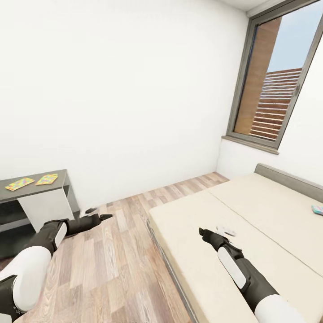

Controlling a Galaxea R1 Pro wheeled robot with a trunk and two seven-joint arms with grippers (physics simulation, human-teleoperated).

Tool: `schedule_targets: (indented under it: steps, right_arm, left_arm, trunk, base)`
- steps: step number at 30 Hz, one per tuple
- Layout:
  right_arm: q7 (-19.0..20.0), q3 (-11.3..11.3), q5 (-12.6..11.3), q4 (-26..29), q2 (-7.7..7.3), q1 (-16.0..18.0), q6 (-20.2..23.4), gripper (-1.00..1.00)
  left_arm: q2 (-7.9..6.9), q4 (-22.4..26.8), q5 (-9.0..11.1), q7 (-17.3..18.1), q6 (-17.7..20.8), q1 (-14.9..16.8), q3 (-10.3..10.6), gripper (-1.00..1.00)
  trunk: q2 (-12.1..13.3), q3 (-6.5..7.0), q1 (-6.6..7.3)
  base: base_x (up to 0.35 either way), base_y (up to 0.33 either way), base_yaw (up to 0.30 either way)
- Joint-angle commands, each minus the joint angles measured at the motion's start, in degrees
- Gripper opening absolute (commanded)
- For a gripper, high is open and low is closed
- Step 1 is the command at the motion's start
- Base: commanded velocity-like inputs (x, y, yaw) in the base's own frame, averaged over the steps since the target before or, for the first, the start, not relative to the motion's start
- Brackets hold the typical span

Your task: Put all the toys in the child's room - the three board games (two on the bed and one on the table), the two jigsaw puzzles on the table, and the tennis ball on the table - inside the toy box on the table in the child's room.

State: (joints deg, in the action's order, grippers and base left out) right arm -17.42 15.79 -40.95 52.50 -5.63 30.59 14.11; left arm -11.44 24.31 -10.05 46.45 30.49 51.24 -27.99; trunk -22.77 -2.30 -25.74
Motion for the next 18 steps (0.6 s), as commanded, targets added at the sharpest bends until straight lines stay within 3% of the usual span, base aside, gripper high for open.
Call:
schedule_targets:
  steps: [1,7,18]
  right_arm:
    - [-0.5,0.3,-0.4,0.1,-0.09,0.0,0.1,1.0]
    - [-0.5,0.2,-0.4,0.1,-0.09,0.1,0.1,1.0]
    - [-0.4,0.2,-0.4,0.1,-0.09,0.0,0.0,1.0]
  left_arm:
    - [0.06,0.0,-0.5,0.4,0.4,0.1,-0.5,1.0]
    - [0.03,0.0,-0.5,0.5,0.4,0.1,-0.5,1.0]
    - [0.02,0.0,-0.5,0.4,0.3,0.1,-0.5,1.0]
  trunk:
    - [-0.1,-0.14,-0.04]
    - [-0.1,-0.14,-0.04]
    - [-0.1,-0.14,-0.04]
  base:
    - [-0.056,-0.008,0.289]
    - [-0.158,0.017,0.208]
    - [-0.068,0.026,0.021]
